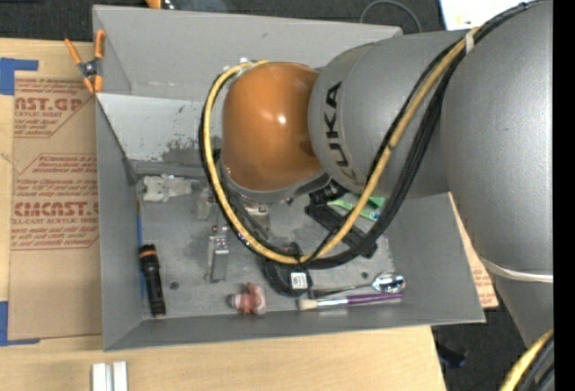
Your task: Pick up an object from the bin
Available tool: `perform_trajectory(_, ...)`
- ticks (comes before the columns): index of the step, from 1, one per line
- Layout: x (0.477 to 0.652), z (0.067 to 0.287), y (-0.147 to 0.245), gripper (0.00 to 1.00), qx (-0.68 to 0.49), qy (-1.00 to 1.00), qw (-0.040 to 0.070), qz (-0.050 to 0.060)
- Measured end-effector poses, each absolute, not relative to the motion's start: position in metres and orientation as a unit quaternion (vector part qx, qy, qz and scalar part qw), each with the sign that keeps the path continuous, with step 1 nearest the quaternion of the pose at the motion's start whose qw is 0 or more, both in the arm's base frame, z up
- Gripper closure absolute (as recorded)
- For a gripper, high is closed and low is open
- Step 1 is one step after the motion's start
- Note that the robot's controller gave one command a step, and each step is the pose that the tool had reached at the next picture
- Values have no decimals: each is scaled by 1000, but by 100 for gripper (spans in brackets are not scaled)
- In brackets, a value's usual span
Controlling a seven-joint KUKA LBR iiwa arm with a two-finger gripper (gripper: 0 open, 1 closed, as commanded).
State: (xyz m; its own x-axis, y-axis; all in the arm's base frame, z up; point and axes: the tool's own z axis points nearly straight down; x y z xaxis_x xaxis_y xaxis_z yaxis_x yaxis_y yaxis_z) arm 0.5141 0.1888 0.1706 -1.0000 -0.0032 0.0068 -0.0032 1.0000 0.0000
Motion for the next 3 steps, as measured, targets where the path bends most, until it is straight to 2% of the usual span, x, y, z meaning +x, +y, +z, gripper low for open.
perform_trajectory(1, 516, 175, 188, 0, 0, -1000, 0, -1)
perform_trajectory(2, 491, 95, 151, 0, 40, -999, -1, -1)
perform_trajectory(3, 487, 91, 141, 0, 108, -994, -2, -1)
